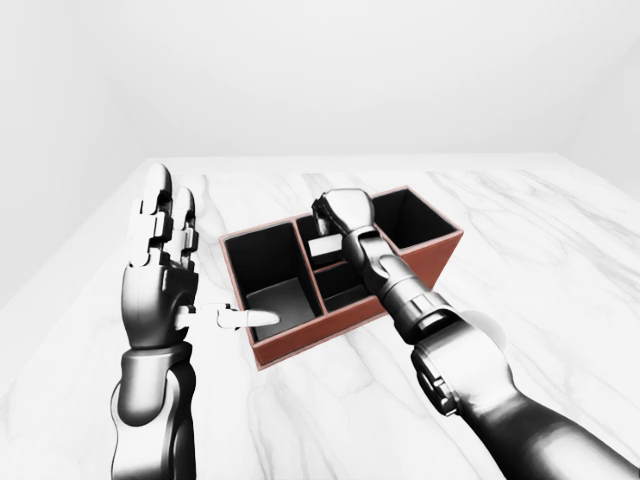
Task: Pick up the book and place it in the front compartment of the caddy.
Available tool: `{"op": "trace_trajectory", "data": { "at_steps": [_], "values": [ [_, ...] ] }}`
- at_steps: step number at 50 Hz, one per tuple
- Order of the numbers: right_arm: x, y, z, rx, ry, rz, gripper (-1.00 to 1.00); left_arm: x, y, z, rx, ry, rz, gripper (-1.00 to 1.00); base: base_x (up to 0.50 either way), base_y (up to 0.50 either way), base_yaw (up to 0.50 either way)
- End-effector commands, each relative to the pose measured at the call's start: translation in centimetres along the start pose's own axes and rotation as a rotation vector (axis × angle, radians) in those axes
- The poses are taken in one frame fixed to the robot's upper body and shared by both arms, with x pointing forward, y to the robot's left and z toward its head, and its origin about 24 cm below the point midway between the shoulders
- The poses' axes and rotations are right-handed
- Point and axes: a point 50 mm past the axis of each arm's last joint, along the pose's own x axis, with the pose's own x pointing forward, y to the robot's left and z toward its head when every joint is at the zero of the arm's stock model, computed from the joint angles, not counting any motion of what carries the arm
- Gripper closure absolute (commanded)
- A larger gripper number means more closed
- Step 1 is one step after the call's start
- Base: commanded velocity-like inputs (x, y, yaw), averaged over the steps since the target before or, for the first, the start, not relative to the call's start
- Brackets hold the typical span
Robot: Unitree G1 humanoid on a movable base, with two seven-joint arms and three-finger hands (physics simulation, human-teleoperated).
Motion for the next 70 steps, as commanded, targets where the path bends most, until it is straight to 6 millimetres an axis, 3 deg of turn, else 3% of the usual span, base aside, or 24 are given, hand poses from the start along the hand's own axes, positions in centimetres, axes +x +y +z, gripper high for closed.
{"op": "trace_trajectory", "data": {
  "at_steps": [1, 2, 3, 34, 50, 70],
  "values": [
    [0.0, -0.2, -0.1, -0.016, -0.002, -0.032, 0.5, 0.0, 0.0, -0.1, 0.0, 0.004, -0.002, -1.0, 0.0, 0.0, 0.0],
    [0.0, -0.2, -0.1, -0.016, -0.002, -0.032, 0.5, 0.0, 0.0, -0.1, 0.0, 0.004, -0.002, -1.0, 0.0, 0.0, 0.0],
    [0.0, -0.2, -0.1, -0.019, -0.003, -0.033, -1.0, 0.0, 0.0, -0.1, 0.0, 0.006, -0.002, -1.0, 0.0, 0.0, 0.0],
    [0.1, -0.4, -0.3, -0.017, -0.001, -0.035, -1.0, -0.1, -0.2, -0.2, -0.002, 0.01, -0.005, -1.0, 0.0, 0.0, 0.0],
    [1.0, -2.4, -0.9, 0.089, 0.041, -0.05, -1.0, 0.0, 0.0, 0.4, -0.001, -0.017, -0.001, -1.0, 0.0, 0.0, 0.0],
    [1.0, -6.8, -0.6, 0.308, -0.022, -0.112, -1.0, 0.1, 0.1, 0.2, 0.0, -0.011, 0.004, -1.0, 0.0, 0.0, 0.0]
  ]
}}
